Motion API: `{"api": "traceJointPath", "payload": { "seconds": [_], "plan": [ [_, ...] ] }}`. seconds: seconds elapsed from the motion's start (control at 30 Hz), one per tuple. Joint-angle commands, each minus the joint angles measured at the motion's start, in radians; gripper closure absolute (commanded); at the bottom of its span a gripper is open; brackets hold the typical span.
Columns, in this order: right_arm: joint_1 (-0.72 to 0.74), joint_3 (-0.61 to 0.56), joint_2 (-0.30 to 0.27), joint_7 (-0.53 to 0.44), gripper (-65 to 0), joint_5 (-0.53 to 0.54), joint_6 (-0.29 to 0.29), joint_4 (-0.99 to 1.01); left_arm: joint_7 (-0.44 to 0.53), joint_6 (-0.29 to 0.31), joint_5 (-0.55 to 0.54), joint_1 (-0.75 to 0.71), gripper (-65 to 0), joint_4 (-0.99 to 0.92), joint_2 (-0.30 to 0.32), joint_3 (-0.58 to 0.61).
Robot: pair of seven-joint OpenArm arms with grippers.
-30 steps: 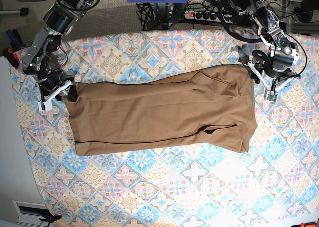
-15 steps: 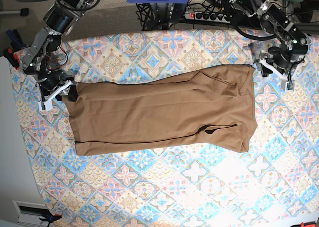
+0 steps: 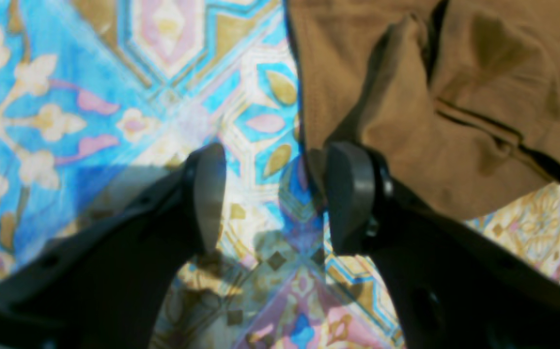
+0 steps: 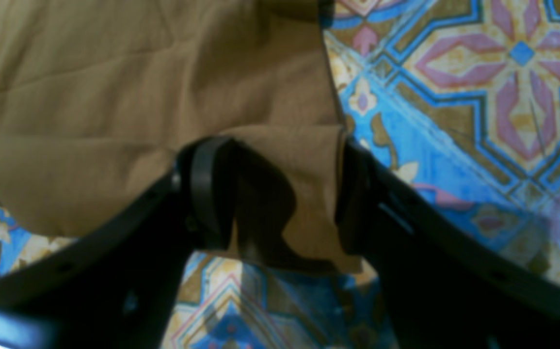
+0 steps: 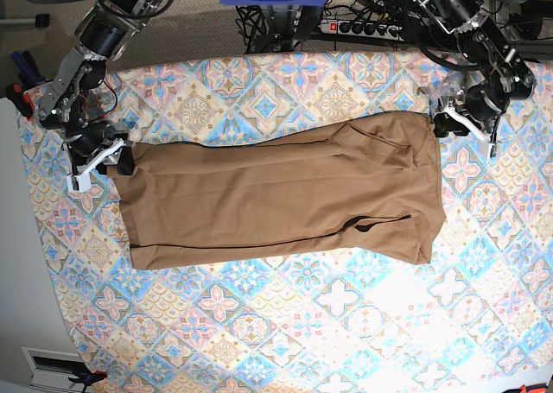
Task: Layout the t-shirt on the table in an organized manner, then fold the t-shirt properly
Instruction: 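Regrasp the shirt's shoulder edge with the left gripper and tug outward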
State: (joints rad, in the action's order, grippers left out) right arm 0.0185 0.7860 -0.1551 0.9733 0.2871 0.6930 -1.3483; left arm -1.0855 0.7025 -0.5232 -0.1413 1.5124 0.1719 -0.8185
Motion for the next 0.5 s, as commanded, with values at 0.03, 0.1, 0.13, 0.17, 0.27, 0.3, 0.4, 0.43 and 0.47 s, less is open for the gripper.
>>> {"api": "traceJointPath", "payload": {
  "seconds": [0.03,0.1,0.13,0.17,0.27,0.3,0.4,0.43,0.47],
  "plan": [
    [0.01,0.002,-0.016,-0.003,-30.9,0.004,0.005,-0.015,-0.026,-0.004,0.008,-0.002,-32.6,-0.002,-0.019,0.023],
    [0.01,0.002,-0.016,-0.003,-30.9,0.004,0.005,-0.015,-0.026,-0.004,0.008,-0.004,-32.6,0.0,-0.033,0.029],
    [0.01,0.002,-0.016,-0.003,-30.9,0.004,0.005,-0.015,-0.026,-0.004,0.008,-0.011,-32.5,0.0,-0.038,0.029],
    [0.01,0.002,-0.016,-0.003,-30.9,0.004,0.005,-0.015,-0.028,-0.004,0.007,-0.014,-32.5,0.001,-0.047,0.029],
    [0.01,0.002,-0.016,-0.003,-30.9,0.004,0.005,-0.015,-0.065,-0.004,0.007,-0.037,-32.5,0.064,-0.054,0.029],
    [0.01,0.002,-0.016,-0.003,-30.9,0.004,0.005,-0.015,-0.083,-0.004,0.002,-0.045,-32.5,0.093,-0.054,0.029],
    [0.01,0.0,-0.016,-0.003,-30.9,0.004,0.005,-0.013,-0.124,-0.004,-0.033,-0.065,-32.5,0.159,-0.054,0.029],
    [0.01,0.0,-0.016,-0.003,-30.9,0.004,0.005,-0.013,-0.126,-0.004,-0.036,-0.067,-32.5,0.167,-0.053,0.029],
    [0.01,0.0,-0.016,-0.003,-30.9,0.004,0.005,-0.013,-0.121,-0.004,-0.033,-0.067,-32.5,0.164,-0.053,0.026]
  ]
}}
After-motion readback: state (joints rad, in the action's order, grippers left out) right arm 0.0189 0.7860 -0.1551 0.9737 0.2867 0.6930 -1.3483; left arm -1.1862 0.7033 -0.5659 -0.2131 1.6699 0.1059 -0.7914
